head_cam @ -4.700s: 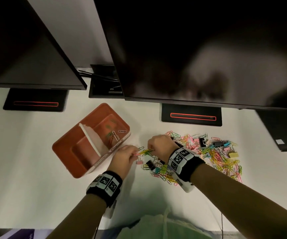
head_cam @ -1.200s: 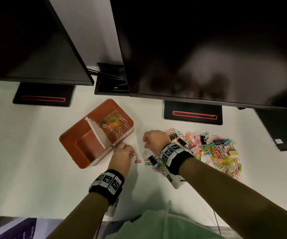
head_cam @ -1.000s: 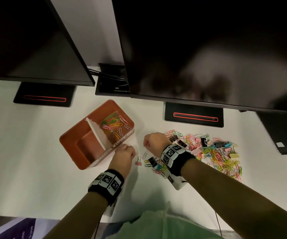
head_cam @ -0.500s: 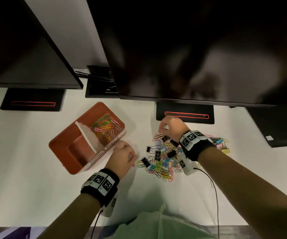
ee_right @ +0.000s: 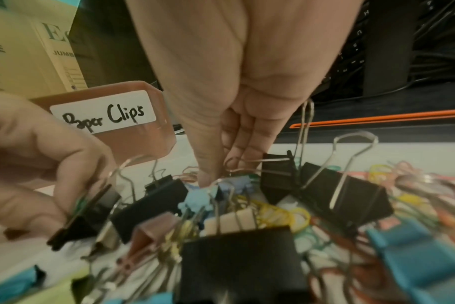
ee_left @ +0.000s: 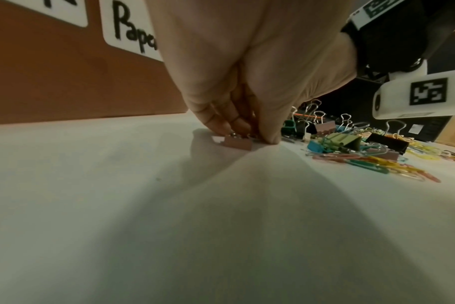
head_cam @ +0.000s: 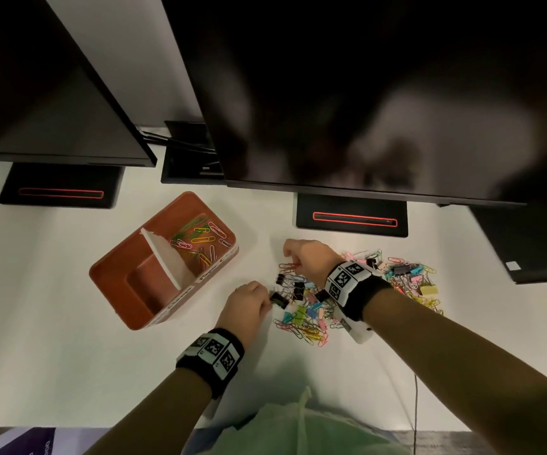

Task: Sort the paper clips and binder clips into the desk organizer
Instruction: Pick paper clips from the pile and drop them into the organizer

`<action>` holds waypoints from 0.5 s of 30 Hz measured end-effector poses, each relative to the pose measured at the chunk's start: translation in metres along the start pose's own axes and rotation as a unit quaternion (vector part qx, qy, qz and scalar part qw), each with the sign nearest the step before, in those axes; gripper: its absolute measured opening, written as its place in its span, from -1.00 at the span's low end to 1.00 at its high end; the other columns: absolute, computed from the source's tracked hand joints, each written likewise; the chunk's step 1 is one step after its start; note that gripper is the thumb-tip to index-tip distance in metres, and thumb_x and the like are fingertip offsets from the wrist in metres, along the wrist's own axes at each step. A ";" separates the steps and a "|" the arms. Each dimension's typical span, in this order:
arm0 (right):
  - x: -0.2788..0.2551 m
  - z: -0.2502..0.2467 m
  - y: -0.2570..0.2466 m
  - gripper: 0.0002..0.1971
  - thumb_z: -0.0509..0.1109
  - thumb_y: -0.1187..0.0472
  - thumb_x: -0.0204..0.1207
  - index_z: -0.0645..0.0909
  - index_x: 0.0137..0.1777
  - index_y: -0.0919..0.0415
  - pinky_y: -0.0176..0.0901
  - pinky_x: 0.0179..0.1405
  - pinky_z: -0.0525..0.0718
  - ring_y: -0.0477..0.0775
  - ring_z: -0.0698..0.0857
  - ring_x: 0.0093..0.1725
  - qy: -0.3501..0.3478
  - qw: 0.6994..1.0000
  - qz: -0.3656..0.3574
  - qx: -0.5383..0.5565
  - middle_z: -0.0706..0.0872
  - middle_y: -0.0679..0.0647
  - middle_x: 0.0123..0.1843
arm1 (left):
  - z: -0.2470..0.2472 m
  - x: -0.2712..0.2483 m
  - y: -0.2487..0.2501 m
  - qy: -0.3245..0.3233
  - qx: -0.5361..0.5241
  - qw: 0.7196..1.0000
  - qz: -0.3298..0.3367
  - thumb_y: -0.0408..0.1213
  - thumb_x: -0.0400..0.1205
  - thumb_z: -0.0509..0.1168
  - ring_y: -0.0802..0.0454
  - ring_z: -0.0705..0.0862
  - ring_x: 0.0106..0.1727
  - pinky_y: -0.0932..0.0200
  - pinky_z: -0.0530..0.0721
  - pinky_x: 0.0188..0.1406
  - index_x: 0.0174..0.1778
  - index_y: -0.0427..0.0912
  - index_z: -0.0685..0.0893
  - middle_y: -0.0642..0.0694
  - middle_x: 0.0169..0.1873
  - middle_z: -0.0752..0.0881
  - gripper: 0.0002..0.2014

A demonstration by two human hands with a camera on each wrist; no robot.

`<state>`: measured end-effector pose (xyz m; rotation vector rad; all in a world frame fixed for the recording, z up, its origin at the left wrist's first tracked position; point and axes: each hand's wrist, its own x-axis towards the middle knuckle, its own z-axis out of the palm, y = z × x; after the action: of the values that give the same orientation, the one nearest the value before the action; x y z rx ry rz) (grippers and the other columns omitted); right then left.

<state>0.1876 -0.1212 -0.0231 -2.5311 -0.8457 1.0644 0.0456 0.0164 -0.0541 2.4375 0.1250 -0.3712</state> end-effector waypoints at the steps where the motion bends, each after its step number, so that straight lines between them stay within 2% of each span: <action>1: 0.000 -0.001 -0.001 -0.66 0.29 0.47 0.44 0.47 0.19 0.19 -0.11 -0.08 0.52 0.16 0.58 -0.03 -0.006 1.000 0.001 0.000 0.65 0.15 0.04 | -0.001 0.001 0.000 0.001 -0.003 1.000 -0.007 -0.39 0.49 0.35 -0.05 0.58 -0.23 0.16 0.47 -0.22 -0.31 -0.22 0.59 -0.10 -0.27 0.64 -0.91; 2: 0.001 -0.001 -0.002 -0.67 0.28 0.44 0.46 0.50 0.20 0.19 -0.13 -0.07 0.52 0.17 0.60 0.01 -0.013 1.000 0.001 -0.007 0.67 0.15 0.06 | -0.002 0.002 0.001 0.002 -0.009 1.000 -0.017 -0.37 0.51 0.35 -0.04 0.58 -0.23 0.19 0.46 -0.22 -0.26 -0.21 0.57 -0.08 -0.28 0.63 -0.92; 4: 0.003 -0.001 -0.003 -0.76 0.27 0.40 0.48 0.60 0.11 0.21 -0.12 -0.01 0.54 0.17 0.62 0.09 -0.022 0.999 0.000 -0.024 0.70 0.15 0.09 | -0.005 0.004 0.004 0.000 -0.029 0.999 -0.042 -0.33 0.53 0.34 0.01 0.60 -0.20 0.19 0.53 -0.18 -0.13 -0.17 0.53 -0.03 -0.25 0.65 -0.90; 7: 0.004 0.000 -0.003 -0.81 0.27 0.36 0.49 0.67 0.03 0.22 -0.08 0.07 0.60 0.17 0.64 0.12 -0.029 0.999 0.007 -0.034 0.71 0.14 0.10 | -0.005 0.008 0.005 -0.014 -0.029 0.998 -0.058 -0.34 0.54 0.34 -0.04 0.65 -0.06 0.09 0.61 0.01 0.06 -0.16 0.57 -0.10 -0.11 0.72 -0.81; 11: 0.002 0.000 -0.003 -0.80 0.29 0.34 0.49 0.71 0.02 0.24 -0.06 0.10 0.63 0.17 0.66 0.11 -0.025 0.999 -0.003 -0.032 0.72 0.16 0.11 | -0.002 0.008 0.003 -0.023 0.015 0.999 -0.042 -0.34 0.57 0.30 -0.15 0.63 -0.03 0.09 0.56 0.00 -0.02 -0.23 0.67 -0.19 -0.09 0.68 -0.88; 15: -0.004 0.000 0.001 -0.81 0.28 0.31 0.51 0.71 0.03 0.24 -0.09 0.08 0.61 0.14 0.66 0.10 -0.009 0.999 -0.020 -0.030 0.74 0.14 0.09 | 0.000 0.005 0.002 -0.019 0.049 0.998 -0.032 -0.33 0.61 0.25 -0.16 0.58 -0.03 0.08 0.53 -0.02 -0.05 -0.25 0.67 -0.20 -0.08 0.61 -0.88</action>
<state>0.1858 -0.1240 -0.0213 -2.5453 -0.9428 1.0669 0.0505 0.0149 -0.0538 2.5255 0.1718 -0.4606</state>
